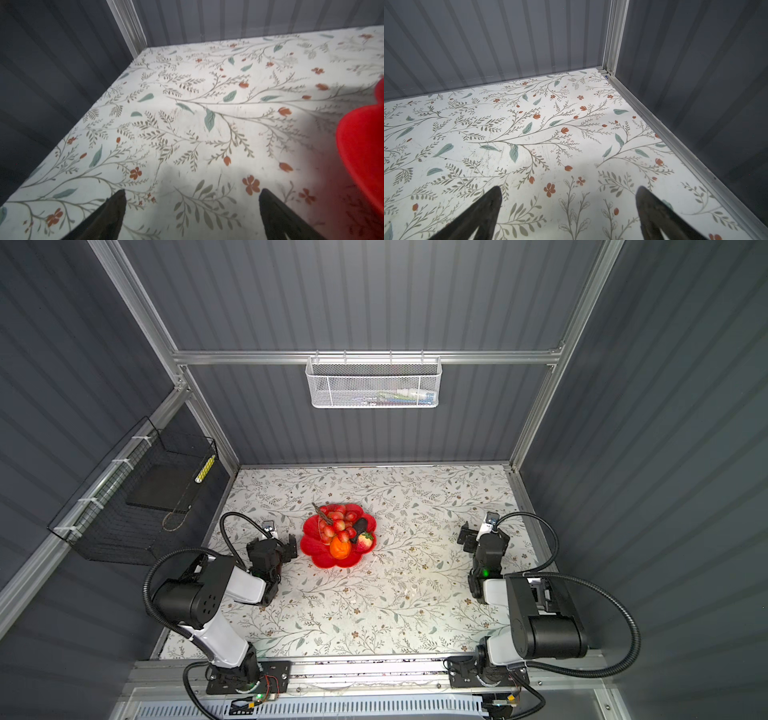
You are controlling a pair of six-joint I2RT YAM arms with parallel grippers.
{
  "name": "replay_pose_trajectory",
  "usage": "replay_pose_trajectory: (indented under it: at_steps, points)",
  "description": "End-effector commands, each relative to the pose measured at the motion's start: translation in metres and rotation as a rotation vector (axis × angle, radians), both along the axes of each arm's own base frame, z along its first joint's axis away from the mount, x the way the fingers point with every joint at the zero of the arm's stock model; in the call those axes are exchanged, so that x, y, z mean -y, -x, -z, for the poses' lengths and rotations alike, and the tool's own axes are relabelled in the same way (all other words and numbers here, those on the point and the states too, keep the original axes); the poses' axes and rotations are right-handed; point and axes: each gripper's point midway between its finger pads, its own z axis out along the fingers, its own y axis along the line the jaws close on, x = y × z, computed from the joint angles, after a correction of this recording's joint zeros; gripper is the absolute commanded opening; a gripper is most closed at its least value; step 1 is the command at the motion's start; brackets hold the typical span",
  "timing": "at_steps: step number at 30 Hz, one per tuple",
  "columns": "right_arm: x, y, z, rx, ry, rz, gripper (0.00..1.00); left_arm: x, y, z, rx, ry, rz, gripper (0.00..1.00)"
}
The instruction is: Place and organize the fake fruits in the fruit bowl
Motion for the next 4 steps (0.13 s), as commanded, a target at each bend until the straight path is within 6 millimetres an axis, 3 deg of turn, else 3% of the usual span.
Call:
replay_pose_trajectory:
  at_steps: [1,4]
  points:
    - [0.0004,-0.0045,-0.0095,0.036,-0.001,-0.01,0.99,-0.007,-0.0163,-0.02,0.062,-0.004,-0.053,1.0]
    - [-0.0083,-0.0053,-0.0093,0.032,0.007,-0.068,0.99,-0.0081,-0.0188,-0.0168,0.032,-0.001,-0.064,1.0]
